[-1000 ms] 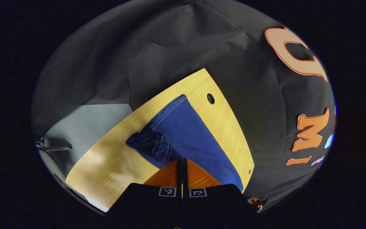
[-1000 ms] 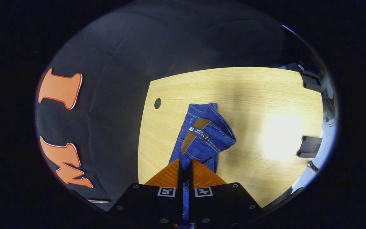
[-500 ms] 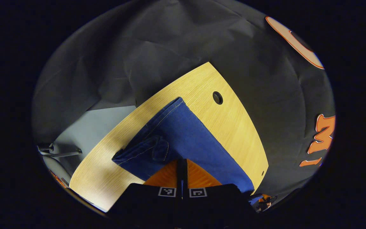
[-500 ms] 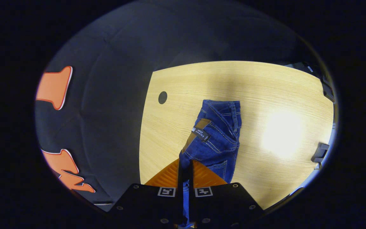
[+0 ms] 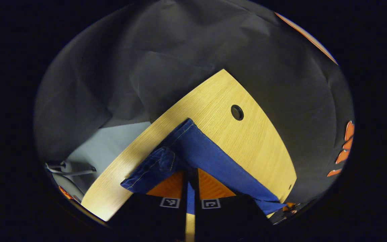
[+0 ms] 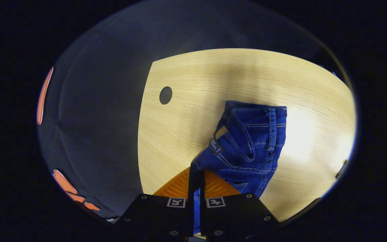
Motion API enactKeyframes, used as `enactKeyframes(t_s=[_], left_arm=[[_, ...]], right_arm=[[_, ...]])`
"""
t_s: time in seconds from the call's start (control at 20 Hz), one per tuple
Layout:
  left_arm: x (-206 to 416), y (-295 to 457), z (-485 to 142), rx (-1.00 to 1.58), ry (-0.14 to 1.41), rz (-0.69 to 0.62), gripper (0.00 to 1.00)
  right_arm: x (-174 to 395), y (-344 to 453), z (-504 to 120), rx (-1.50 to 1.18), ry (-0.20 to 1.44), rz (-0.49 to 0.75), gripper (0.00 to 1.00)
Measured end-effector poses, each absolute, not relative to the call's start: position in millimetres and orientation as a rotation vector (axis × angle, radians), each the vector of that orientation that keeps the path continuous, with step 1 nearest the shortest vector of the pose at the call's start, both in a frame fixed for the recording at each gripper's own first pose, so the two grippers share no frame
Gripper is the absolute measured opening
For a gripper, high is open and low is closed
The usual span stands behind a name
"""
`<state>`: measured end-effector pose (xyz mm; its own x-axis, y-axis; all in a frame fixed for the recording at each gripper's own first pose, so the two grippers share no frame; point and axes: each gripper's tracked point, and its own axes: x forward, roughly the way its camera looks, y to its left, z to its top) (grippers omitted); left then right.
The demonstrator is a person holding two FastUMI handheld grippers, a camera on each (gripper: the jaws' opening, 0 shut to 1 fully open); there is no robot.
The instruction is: Grasp the waist and the cuffs of the jeans and fold them to make the two legs overlap; first hold the waist and fold one-third of the jeans toward the cuffs, then hold the cuffs and fold the remaining one-third in the same direction to finish folding.
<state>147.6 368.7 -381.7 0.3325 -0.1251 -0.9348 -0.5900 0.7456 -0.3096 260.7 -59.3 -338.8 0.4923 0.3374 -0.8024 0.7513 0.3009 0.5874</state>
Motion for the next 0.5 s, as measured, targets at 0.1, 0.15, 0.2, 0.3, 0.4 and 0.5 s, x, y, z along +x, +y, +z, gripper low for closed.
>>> enactKeyframes(t_s=[0.1, 0.15, 0.2, 0.3, 0.4, 0.5], left_arm=[[140, 363, -381, -0.628, 1.238, 0.315, 0.22], [139, 362, -379, -0.61, 1.256, 0.309, 0.37], [136, 359, -374, -0.595, 1.266, 0.294, 0.39], [127, 351, -370, -0.581, 1.294, 0.268, 0.66], [115, 345, -356, -0.577, 1.312, 0.244, 0.68], [101, 336, -344, -0.579, 1.333, 0.217, 0.82]], right_arm=[[265, -57, -326, 1.311, 1.048, -0.307, 0.27], [264, -61, -325, 1.289, 1.038, -0.297, 0.43], [258, -63, -328, 1.249, 1.042, -0.305, 0.4], [243, -70, -341, 1.161, 1.073, -0.317, 0.68], [230, -75, -349, 1.098, 1.097, -0.319, 0.76], [221, -81, -352, 1.069, 1.109, -0.323, 0.83]])
